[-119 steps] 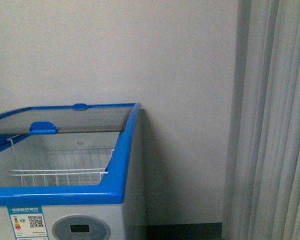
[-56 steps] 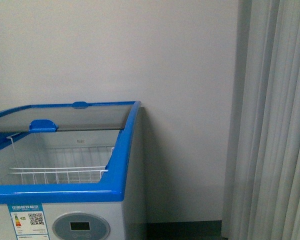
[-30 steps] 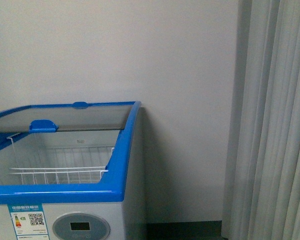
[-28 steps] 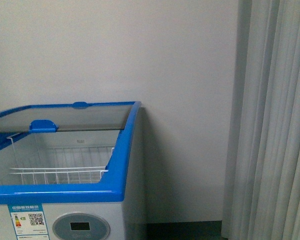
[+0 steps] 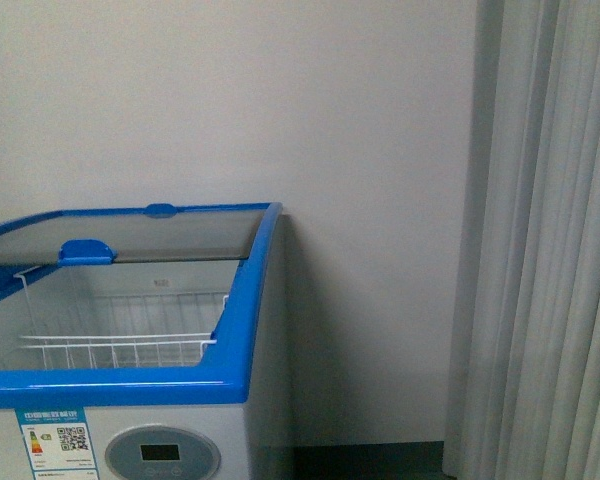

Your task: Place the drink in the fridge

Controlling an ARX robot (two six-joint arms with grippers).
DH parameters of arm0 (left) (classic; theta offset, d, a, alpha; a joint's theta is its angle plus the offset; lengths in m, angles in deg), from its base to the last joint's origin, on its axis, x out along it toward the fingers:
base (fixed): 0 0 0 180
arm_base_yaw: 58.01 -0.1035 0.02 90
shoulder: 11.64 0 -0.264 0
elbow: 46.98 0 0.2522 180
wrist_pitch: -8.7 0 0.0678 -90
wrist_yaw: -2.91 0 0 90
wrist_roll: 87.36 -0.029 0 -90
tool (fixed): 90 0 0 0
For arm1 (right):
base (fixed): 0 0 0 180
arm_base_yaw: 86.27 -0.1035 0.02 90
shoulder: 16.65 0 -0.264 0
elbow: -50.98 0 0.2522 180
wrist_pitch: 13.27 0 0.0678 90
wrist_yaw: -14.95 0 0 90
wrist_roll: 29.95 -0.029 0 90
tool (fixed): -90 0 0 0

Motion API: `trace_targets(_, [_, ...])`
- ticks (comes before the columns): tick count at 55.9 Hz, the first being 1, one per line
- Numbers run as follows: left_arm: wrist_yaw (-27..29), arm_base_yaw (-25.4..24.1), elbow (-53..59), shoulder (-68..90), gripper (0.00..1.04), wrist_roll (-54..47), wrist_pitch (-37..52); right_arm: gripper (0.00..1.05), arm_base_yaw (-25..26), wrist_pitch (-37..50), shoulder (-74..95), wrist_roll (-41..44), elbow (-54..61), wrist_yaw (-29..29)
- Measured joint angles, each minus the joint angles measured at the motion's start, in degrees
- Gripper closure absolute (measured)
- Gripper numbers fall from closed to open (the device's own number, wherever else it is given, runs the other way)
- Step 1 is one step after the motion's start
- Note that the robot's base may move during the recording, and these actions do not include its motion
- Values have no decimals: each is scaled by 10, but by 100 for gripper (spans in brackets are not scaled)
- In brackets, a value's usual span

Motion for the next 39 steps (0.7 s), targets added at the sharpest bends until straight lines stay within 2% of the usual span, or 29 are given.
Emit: trace_targets(39, [0,0,0,0,8,0,0,7,0,0,0,0,0,0])
